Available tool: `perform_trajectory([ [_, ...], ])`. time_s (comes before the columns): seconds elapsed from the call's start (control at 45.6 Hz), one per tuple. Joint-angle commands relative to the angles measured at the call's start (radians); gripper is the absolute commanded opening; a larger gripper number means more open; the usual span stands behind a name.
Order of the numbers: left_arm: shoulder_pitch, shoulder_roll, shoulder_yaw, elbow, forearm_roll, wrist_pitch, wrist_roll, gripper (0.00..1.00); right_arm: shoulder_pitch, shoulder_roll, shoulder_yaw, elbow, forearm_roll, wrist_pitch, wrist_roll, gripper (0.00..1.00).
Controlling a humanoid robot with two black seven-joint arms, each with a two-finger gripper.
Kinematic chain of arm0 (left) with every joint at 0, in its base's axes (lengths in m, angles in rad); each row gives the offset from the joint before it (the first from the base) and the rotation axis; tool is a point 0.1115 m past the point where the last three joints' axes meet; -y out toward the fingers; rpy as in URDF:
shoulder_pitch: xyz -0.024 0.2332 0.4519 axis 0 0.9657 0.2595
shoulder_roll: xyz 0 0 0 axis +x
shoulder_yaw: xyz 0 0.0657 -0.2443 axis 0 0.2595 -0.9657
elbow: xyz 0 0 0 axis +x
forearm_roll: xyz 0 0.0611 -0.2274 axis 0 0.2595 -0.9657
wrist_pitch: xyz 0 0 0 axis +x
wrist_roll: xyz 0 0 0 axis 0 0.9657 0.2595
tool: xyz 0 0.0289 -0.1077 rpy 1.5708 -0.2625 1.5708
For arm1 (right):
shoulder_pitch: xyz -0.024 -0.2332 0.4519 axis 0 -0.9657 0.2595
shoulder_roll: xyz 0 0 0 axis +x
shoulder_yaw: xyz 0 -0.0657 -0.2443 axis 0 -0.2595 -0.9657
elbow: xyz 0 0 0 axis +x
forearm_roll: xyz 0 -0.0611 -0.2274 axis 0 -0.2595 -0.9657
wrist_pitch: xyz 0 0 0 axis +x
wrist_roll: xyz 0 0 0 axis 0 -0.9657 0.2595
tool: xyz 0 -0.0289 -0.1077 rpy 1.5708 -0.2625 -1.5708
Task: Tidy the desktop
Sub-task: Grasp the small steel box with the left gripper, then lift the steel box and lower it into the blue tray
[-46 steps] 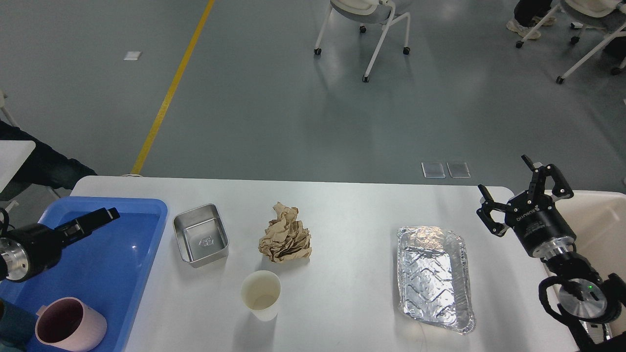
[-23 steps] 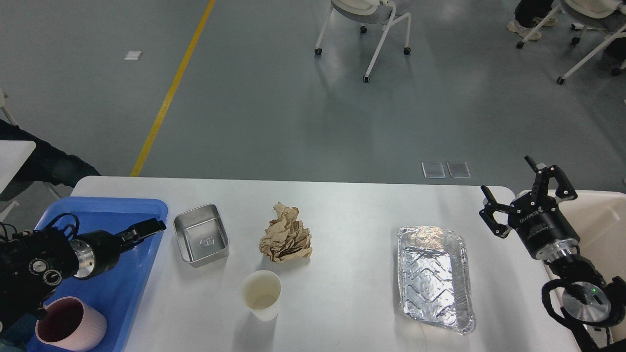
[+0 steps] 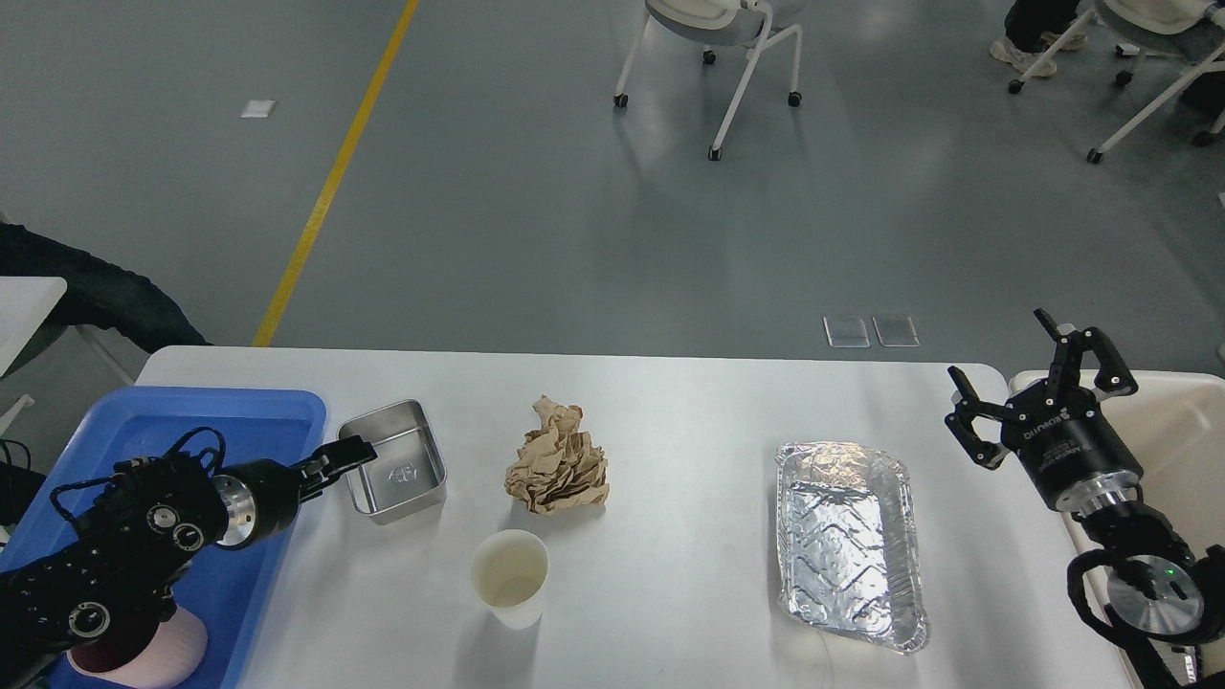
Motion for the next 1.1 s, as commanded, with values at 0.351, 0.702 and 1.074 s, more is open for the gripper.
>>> perform_trajectory([
  [0.351,-0.002,-0.066,0.063,0.065,0.007,-0.005,-0.043,0.14,-0.010,-0.019,0.015,-0.002,0.000,-0.001,0.000,1.00],
  [0.702,0.012,0.006,0.072,0.036,-0.002,-0.015,-0.228,0.00,-0.011,-0.017,0.015,-0.009,0.000,-0.001,0.000,1.00],
  [1.074,-0.011,0.319,0.060,-0.267,-0.025,-0.104,-0.199,0.00,0.001,-0.010,0.011,-0.008,0.000,-0.004,0.000,1.00],
])
